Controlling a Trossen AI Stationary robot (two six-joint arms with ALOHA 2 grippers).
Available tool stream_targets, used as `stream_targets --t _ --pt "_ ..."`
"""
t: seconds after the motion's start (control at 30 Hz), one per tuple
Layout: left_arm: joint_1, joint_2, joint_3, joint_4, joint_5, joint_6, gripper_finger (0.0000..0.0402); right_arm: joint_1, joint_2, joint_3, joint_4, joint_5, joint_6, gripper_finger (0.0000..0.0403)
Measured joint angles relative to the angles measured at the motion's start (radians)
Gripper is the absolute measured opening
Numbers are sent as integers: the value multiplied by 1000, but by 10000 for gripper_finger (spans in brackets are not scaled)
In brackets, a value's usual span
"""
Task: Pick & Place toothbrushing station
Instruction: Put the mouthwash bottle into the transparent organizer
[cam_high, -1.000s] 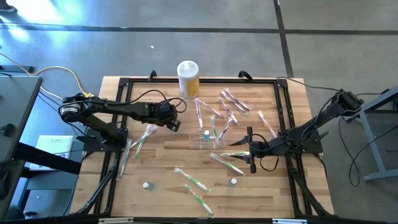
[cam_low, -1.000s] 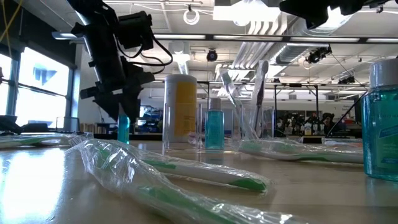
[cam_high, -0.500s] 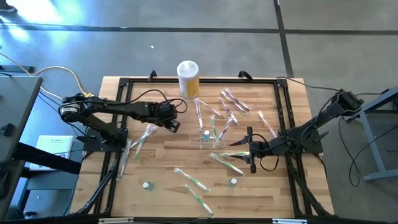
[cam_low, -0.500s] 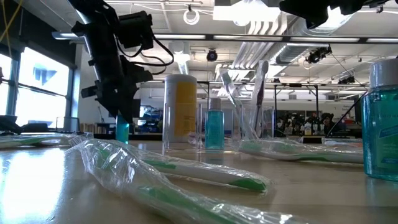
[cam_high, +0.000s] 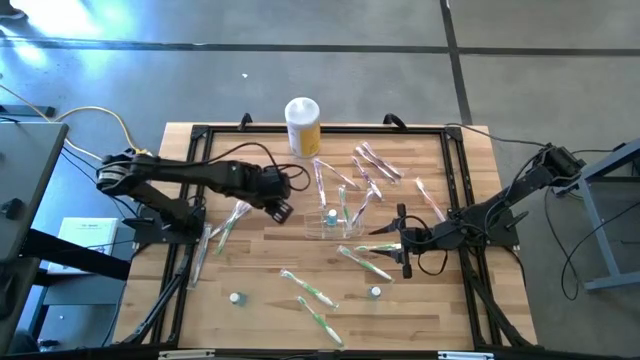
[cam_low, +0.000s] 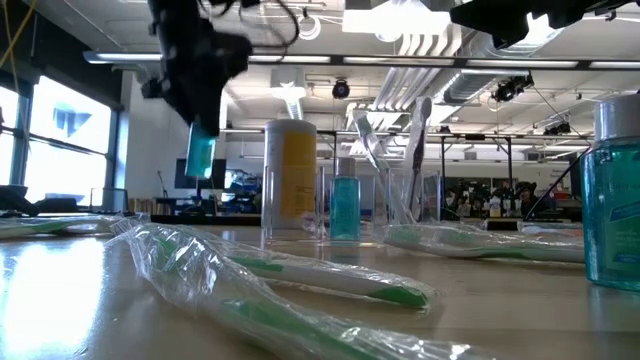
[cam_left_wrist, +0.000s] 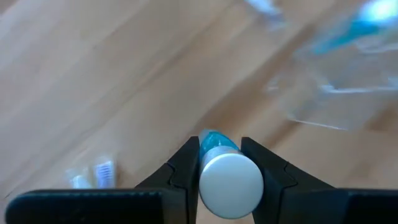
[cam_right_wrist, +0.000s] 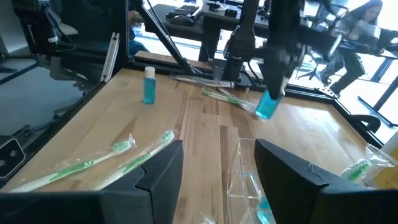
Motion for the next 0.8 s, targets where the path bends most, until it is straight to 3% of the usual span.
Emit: stream_targets --t 0.23,0.43,0.6,0.8 --pt "-154 0 205 -20 -22 146 86 0 0 0 -10 0 22 192" --pt "-229 17 255 115 -72 416 86 0 0 0 -25 0 48 192" --pt "-232 94 256 257 -58 627 86 0 0 0 -28 0 47 192" --pt "-179 217 270 370 67 875 86 0 0 0 -45 0 45 192"
